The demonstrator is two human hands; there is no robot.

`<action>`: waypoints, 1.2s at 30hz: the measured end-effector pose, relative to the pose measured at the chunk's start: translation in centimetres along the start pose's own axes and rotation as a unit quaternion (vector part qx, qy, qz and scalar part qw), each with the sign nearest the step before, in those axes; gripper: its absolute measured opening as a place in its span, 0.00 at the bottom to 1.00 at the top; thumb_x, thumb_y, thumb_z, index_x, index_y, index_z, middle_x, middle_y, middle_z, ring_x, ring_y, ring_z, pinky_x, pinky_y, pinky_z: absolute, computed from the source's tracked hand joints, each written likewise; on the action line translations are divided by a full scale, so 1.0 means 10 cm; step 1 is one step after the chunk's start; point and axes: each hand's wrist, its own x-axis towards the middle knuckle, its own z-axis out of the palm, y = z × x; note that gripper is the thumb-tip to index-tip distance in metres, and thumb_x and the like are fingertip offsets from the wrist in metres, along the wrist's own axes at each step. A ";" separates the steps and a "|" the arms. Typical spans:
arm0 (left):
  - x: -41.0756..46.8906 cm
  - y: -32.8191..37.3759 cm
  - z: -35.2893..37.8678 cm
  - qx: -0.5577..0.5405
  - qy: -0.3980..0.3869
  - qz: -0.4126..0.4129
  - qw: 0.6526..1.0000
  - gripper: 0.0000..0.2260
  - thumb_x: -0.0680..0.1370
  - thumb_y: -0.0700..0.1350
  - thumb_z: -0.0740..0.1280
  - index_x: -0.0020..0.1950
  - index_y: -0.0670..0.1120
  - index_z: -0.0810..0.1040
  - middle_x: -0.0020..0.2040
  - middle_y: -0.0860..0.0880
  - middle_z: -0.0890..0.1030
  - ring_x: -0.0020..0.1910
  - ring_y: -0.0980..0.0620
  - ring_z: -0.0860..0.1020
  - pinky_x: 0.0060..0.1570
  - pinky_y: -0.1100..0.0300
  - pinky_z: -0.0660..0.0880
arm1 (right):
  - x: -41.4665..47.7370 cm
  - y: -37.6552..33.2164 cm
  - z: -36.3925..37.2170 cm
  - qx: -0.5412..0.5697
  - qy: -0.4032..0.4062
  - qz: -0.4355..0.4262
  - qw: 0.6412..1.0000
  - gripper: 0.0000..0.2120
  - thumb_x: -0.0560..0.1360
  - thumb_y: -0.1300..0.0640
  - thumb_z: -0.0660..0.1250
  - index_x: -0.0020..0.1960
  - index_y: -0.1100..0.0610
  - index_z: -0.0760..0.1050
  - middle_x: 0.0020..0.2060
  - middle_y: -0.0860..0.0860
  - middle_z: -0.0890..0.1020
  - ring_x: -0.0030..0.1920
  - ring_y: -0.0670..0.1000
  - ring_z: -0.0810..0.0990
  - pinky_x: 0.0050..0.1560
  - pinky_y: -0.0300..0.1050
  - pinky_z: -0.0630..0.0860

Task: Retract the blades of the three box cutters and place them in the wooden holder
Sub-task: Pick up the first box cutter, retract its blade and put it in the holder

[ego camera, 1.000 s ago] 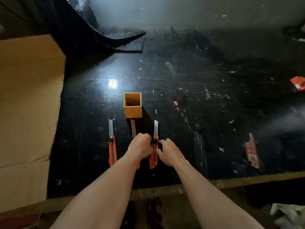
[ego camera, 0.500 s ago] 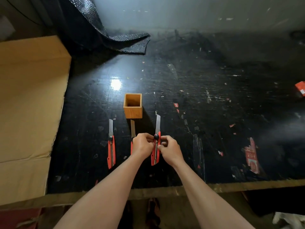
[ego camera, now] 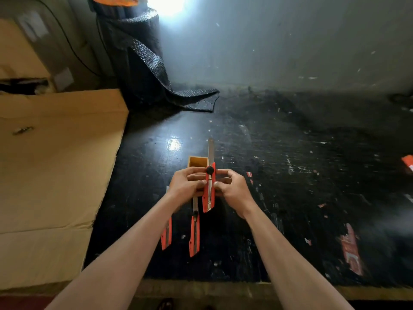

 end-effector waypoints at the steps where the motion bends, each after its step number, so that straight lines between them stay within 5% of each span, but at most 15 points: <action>1: -0.02 0.09 -0.06 -0.011 -0.010 0.002 1.000 0.16 0.78 0.29 0.70 0.64 0.39 0.81 0.55 0.38 0.86 0.51 0.41 0.87 0.46 0.50 0.86 | 0.02 -0.09 0.04 0.008 -0.002 -0.009 1.000 0.13 0.78 0.69 0.68 0.62 0.62 0.77 0.50 0.57 0.86 0.45 0.50 0.88 0.43 0.44 0.85; 5: -0.03 0.38 -0.27 -0.016 -0.021 0.019 0.999 0.20 0.78 0.26 0.67 0.67 0.42 0.80 0.51 0.39 0.87 0.43 0.46 0.89 0.38 0.54 0.85 | 0.11 -0.40 0.17 0.002 -0.005 -0.044 0.999 0.13 0.79 0.67 0.68 0.63 0.61 0.76 0.49 0.57 0.86 0.45 0.50 0.88 0.42 0.43 0.85; 9: -0.02 0.61 -0.44 -0.034 -0.019 0.044 0.998 0.21 0.78 0.27 0.68 0.68 0.43 0.80 0.52 0.39 0.88 0.47 0.43 0.89 0.39 0.50 0.86 | 0.23 -0.66 0.30 -0.028 -0.004 -0.079 0.996 0.18 0.79 0.68 0.66 0.68 0.58 0.72 0.50 0.59 0.86 0.46 0.54 0.89 0.49 0.53 0.86; 11: 0.00 0.70 -0.51 -0.040 -0.020 0.051 0.998 0.22 0.77 0.26 0.68 0.68 0.42 0.79 0.52 0.39 0.88 0.45 0.45 0.89 0.38 0.51 0.85 | 0.27 -0.78 0.35 -0.056 0.005 -0.122 0.991 0.20 0.79 0.66 0.67 0.69 0.55 0.72 0.49 0.58 0.86 0.44 0.52 0.89 0.47 0.50 0.86; 17: 0.04 0.93 -0.64 -0.039 -0.031 0.076 0.996 0.22 0.78 0.25 0.64 0.69 0.42 0.79 0.48 0.44 0.89 0.45 0.45 0.89 0.39 0.50 0.85 | 0.42 -1.10 0.45 -0.148 0.037 -0.206 0.967 0.09 0.80 0.59 0.69 0.60 0.53 0.78 0.48 0.52 0.85 0.47 0.49 0.86 0.49 0.47 0.85; 36: 0.16 1.07 -0.62 -0.038 -0.039 0.082 0.995 0.20 0.77 0.25 0.68 0.64 0.44 0.83 0.50 0.40 0.89 0.47 0.44 0.89 0.42 0.48 0.86 | 0.49 -1.24 0.36 -0.198 0.053 -0.218 0.954 0.08 0.79 0.58 0.71 0.58 0.54 0.79 0.49 0.50 0.85 0.49 0.48 0.85 0.50 0.42 0.83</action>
